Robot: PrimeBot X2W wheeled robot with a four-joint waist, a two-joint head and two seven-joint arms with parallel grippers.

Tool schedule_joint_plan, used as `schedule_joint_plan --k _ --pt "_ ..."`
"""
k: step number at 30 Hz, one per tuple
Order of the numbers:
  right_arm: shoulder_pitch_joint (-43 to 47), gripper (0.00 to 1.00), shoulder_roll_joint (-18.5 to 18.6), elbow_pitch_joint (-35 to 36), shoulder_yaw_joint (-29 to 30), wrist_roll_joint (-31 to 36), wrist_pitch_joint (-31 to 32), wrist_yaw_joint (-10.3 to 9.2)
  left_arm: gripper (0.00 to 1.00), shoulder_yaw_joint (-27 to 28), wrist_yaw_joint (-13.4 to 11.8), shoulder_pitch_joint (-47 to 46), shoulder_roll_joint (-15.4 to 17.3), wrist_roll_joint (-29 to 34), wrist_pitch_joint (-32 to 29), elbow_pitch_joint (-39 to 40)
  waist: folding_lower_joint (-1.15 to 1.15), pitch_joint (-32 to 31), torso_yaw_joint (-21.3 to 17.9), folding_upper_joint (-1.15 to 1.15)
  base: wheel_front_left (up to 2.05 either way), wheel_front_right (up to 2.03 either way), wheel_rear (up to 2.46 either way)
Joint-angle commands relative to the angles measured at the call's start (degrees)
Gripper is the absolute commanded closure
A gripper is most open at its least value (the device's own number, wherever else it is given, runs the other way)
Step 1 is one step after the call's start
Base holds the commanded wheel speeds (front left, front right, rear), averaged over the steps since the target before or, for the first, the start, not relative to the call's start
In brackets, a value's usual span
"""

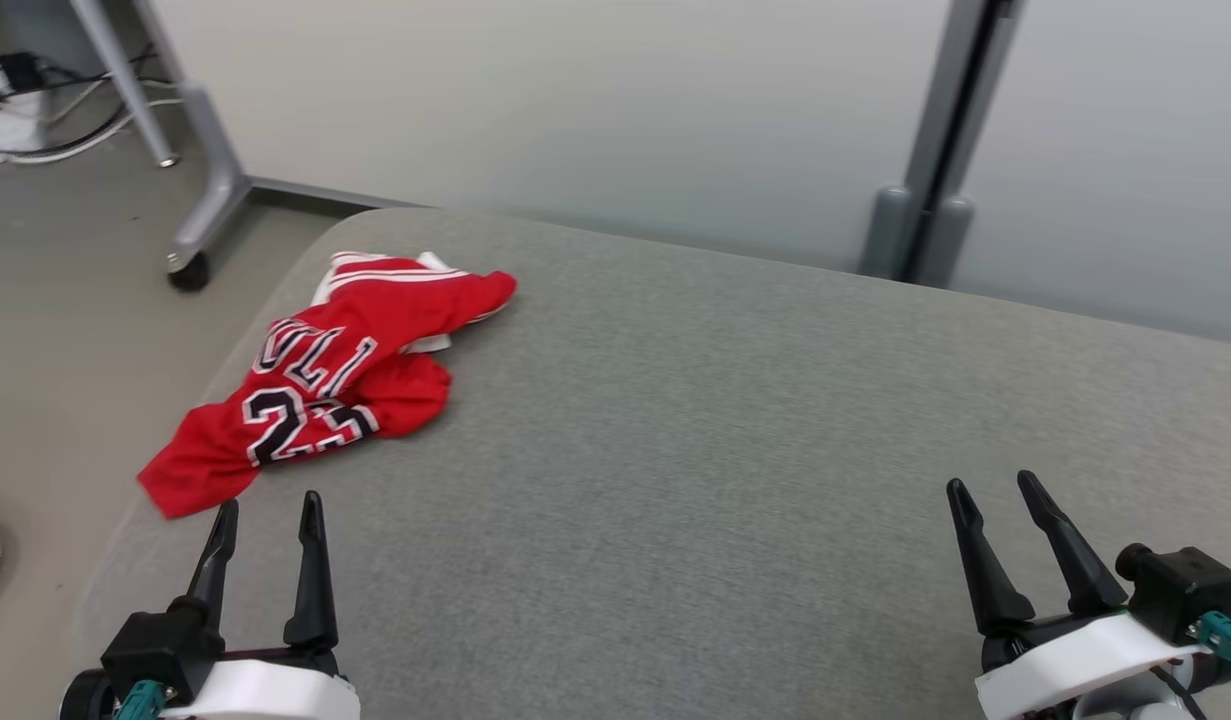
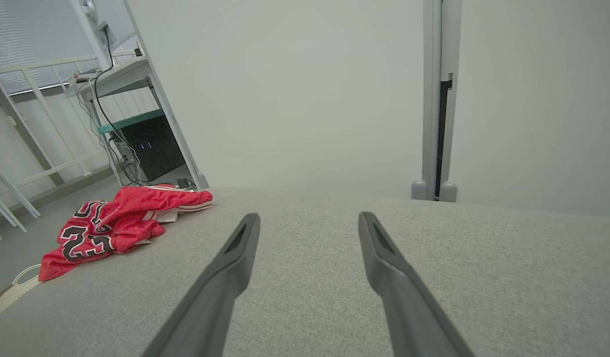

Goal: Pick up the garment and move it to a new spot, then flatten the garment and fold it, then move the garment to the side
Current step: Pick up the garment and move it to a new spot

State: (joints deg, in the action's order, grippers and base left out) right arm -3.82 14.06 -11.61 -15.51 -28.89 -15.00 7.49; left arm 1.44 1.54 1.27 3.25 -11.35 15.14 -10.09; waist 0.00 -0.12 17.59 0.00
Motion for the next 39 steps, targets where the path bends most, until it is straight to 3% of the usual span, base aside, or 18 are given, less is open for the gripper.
schedule_joint_plan --k 1,6,12,23,31,39 --pt "-0.36 0.00 0.15 -0.19 0.03 -0.47 -0.24 0.02 0.00 0.22 0.27 -0.38 0.19 -0.58 0.00 -0.03 0.00 0.28 3.88 0.00 0.00 0.00 0.00" --pt "-1.02 0.00 -0.03 -0.55 -0.85 -0.62 -0.25 0.02 0.00 0.38 0.55 -0.81 0.21 -0.64 -0.01 -0.04 0.00 0.35 6.24 0.00 0.00 0.00 0.00" --pt "-2.07 0.00 0.10 0.02 -1.32 -0.24 -0.25 0.02 0.00 0.65 1.04 -2.64 1.11 -1.63 -1.40 0.08 0.00 1.19 5.78 0.00 0.00 0.00 0.00" --pt "-5.21 0.00 1.39 1.54 -1.77 0.58 -0.25 0.02 0.00 4.43 3.89 -17.80 6.97 -11.62 -18.46 -1.57 0.00 6.77 1.34 0.00 0.00 0.00 0.00" --pt "-10.00 0.00 2.59 2.42 -2.86 1.09 -0.17 0.02 0.00 8.53 4.83 -32.08 14.82 -19.13 -30.23 -14.58 0.00 14.28 -4.91 0.00 0.00 0.00 0.00" --pt "-14.16 0.00 3.93 3.09 -3.61 1.33 -0.15 0.02 0.00 8.65 5.57 -40.55 19.39 -22.84 -33.38 -29.74 0.00 20.65 -9.56 0.00 0.00 0.00 0.00"
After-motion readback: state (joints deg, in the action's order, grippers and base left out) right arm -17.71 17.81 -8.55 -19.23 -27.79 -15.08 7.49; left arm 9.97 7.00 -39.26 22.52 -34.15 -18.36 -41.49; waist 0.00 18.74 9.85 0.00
